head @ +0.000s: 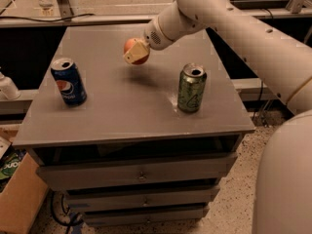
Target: Move apple near pepsi can
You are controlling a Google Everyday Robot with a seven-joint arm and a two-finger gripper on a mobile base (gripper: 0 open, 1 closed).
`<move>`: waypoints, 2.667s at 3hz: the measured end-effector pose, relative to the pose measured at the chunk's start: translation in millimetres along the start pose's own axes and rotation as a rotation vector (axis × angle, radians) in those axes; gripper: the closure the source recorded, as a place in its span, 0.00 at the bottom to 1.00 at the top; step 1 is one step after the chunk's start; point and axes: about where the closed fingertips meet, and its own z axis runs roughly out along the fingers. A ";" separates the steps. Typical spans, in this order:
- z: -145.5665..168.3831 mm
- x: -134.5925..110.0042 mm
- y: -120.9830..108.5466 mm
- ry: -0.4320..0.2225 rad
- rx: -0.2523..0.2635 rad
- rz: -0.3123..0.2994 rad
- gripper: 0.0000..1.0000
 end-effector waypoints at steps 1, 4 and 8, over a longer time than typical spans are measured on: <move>8.3 15.5 31.0 0.024 -0.060 -0.024 1.00; 14.1 -23.9 113.6 -0.081 -0.174 -0.148 1.00; 38.7 -4.3 170.2 -0.105 -0.249 -0.216 1.00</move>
Offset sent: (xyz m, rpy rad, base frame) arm -0.0829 0.0549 -0.0247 0.0298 0.0621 0.1865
